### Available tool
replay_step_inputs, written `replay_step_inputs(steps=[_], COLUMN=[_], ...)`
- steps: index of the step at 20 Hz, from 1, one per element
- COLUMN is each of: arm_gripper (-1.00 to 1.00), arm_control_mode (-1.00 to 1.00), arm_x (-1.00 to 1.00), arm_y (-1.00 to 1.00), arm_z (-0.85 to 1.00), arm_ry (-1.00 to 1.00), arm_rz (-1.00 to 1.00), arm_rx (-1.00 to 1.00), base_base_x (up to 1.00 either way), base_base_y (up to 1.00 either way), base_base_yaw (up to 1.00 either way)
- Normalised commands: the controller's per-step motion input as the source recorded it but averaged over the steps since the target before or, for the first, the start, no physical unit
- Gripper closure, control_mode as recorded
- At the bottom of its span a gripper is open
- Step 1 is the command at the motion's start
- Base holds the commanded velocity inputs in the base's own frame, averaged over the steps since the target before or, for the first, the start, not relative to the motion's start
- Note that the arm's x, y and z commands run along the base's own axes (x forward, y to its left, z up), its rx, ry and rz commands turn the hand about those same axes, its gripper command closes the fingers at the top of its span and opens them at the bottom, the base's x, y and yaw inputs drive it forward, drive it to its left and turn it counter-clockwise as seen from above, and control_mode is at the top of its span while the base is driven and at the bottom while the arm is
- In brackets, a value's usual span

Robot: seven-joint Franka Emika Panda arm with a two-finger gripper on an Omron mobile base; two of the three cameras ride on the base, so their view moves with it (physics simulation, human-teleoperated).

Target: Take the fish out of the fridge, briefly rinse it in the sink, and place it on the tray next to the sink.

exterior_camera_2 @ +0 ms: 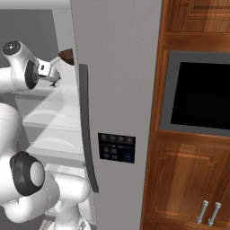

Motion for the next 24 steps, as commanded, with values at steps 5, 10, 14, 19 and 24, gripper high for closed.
replay_step_inputs(steps=[5,10,14,19,24], arm_gripper=[-1.0,-1.0,-1.0,-1.0,-1.0], arm_control_mode=[-1.0,-1.0,-1.0,-1.0,-1.0], arm_x=[0.48,0.4,0.35,0.19,0.2], arm_y=[0.0,0.15,0.22,0.18,0.01], arm_z=[-0.03,-0.22,-0.33,-0.23,-0.14], arm_ry=[0.03,0.07,0.1,0.04,0.0], arm_rz=[0.0,0.0,0.0,0.0,0.0], arm_rx=[0.0,0.0,-0.02,-0.03,-0.04], base_base_x=[0.0,0.0,0.0,0.0,0.0], base_base_y=[0.0,0.0,0.0,0.0,0.0], base_base_yaw=[0.0,0.0,0.0,0.0,0.0])
